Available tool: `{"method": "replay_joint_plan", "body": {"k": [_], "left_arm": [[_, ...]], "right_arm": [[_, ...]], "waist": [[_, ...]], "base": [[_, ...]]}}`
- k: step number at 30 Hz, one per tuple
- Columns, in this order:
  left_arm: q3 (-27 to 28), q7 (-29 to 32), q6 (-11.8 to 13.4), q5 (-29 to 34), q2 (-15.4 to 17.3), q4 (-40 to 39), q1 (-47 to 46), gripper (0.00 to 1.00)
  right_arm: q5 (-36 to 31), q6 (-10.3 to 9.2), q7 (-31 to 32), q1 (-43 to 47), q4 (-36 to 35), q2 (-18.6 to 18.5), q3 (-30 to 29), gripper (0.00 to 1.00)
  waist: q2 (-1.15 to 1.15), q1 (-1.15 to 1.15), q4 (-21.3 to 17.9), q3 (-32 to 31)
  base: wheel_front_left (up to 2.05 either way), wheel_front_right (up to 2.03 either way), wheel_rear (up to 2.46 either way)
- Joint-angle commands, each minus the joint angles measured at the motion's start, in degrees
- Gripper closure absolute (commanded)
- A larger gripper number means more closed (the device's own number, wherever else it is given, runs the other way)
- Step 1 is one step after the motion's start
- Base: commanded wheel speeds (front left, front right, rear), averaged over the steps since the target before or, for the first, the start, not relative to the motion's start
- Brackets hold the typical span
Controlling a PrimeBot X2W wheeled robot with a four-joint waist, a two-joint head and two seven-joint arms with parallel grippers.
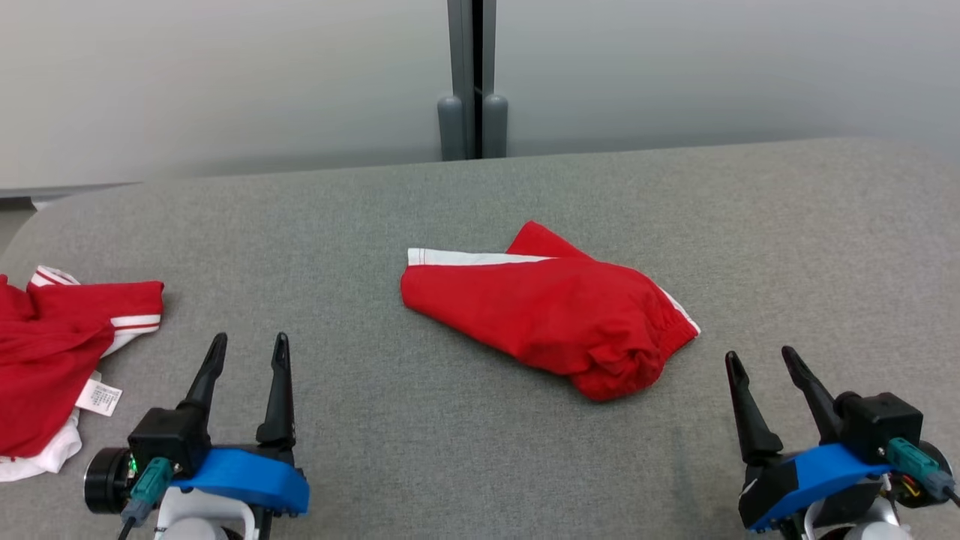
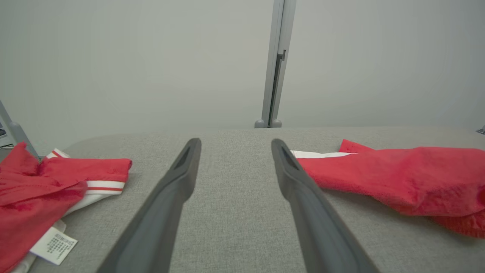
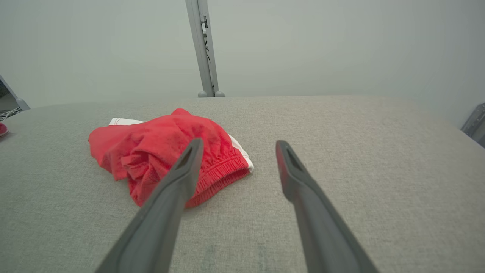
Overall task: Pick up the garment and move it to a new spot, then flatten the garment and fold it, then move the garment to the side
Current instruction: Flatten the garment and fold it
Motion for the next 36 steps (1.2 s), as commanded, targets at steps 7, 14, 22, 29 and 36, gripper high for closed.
{"method": "replay_joint_plan", "body": {"k": [7, 14, 22, 29, 36], "left_arm": [[-0.39, -1.58, -0.23, 1.33, -1.07, -1.47, -5.46, 0.0], [-0.49, -2.15, -0.46, 2.1, -2.09, -0.98, -8.03, 0.0], [-0.39, -2.47, -0.99, 2.85, -2.71, 0.2, -9.49, 0.0], [0.04, -2.51, -1.35, 3.39, -3.03, 0.66, -9.82, 0.0], [0.79, -2.53, -1.24, 3.92, -3.29, 0.43, -8.76, 0.0]], "right_arm": [[-0.63, 0.0, 0.03, -7.43, 5.85, -1.42, -0.19, 0.0], [0.2, 0.0, -0.92, -13.76, 14.49, -2.77, -0.22, 0.0], [3.09, 0.0, -1.47, -19.33, 25.66, -3.9, 0.71, 0.0], [4.88, 0.0, -4.91, -21.58, 29.18, -4.9, 2.88, 1.0], [3.13, 0.0, -11.45, -21.18, 24.12, -6.22, 4.98, 1.0]], "waist": [[0.0, 0.0, 3.56, 8.24], [0.0, 0.0, 4.62, 11.26], [0.0, 0.0, 4.66, 12.09], [0.0, 0.0, 3.97, 11.76], [0.0, 0.0, 3.09, 10.55]], "base": [[0.0, 0.0, 0.0], [0.0, 0.0, 0.0], [0.0, 0.0, 0.0], [0.0, 0.0, 0.0], [0.0, 0.0, 0.0]]}}
